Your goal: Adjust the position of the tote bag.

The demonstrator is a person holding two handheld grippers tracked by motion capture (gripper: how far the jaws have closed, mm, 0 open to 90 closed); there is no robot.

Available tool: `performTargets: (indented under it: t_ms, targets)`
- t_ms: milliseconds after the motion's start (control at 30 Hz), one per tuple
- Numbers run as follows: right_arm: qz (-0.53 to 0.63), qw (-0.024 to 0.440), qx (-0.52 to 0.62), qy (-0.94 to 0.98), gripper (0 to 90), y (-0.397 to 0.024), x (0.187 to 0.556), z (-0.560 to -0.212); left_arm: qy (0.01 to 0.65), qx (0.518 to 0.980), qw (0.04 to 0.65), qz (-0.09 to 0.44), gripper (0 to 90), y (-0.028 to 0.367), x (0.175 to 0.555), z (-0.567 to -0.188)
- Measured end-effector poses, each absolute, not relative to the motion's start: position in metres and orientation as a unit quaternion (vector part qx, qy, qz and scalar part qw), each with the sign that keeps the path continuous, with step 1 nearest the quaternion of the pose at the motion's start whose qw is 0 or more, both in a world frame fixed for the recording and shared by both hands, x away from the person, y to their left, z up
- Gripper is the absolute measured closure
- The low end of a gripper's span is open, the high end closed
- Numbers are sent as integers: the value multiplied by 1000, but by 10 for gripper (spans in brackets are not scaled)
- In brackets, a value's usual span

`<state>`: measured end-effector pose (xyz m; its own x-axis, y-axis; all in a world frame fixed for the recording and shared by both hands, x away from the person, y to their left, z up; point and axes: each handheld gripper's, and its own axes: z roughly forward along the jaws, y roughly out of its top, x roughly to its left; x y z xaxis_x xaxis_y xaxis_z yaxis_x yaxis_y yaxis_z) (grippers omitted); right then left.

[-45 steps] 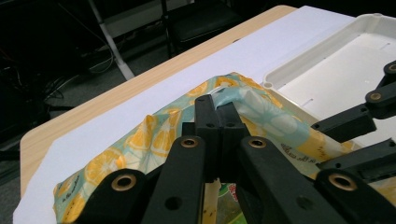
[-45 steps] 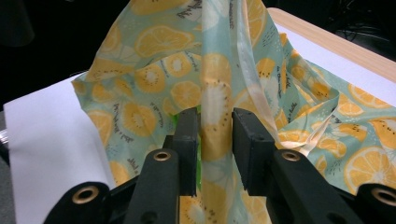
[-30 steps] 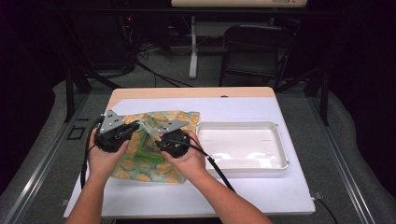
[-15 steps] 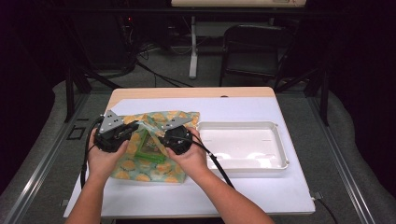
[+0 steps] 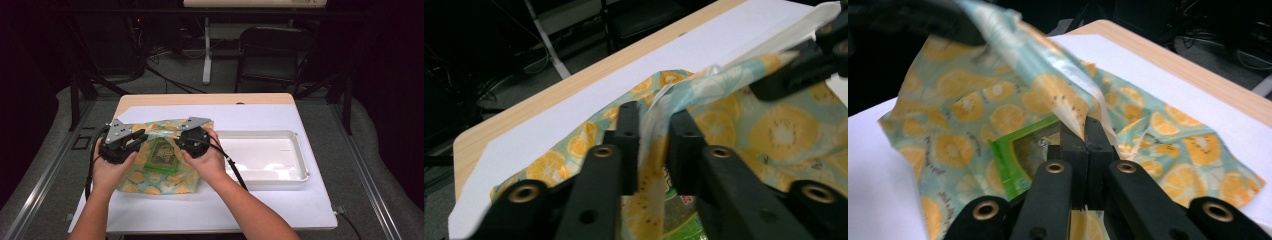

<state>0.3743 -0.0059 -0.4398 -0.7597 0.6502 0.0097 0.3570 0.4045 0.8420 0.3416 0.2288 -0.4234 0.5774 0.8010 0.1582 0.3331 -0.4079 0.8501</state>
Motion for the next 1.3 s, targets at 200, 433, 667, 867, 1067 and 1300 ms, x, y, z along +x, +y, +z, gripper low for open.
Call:
performTargets:
  t_ms: [200, 433, 667, 867, 1067, 1300]
  targets:
    - [457, 172, 319, 812, 900, -13, 381, -434, 361, 790, 406, 284, 613, 229, 337, -427]
    - [463, 179, 329, 803, 900, -16, 387, -430, 369, 792, 412, 259, 577, 235, 328, -428]
    - [461, 183, 334, 802, 900, -17, 392, -429, 375, 804, 384, 256, 563, 227, 324, -437]
    - [471, 184, 336, 795, 900, -18, 393, -425, 368, 809, 364, 280, 508, 233, 305, -456]
    - [471, 187, 330, 796, 900, -19, 390, -422, 378, 809, 363, 266, 511, 243, 294, -474]
    - [473, 191, 327, 796, 900, -19, 388, -420, 371, 821, 313, 301, 602, 235, 299, -492]
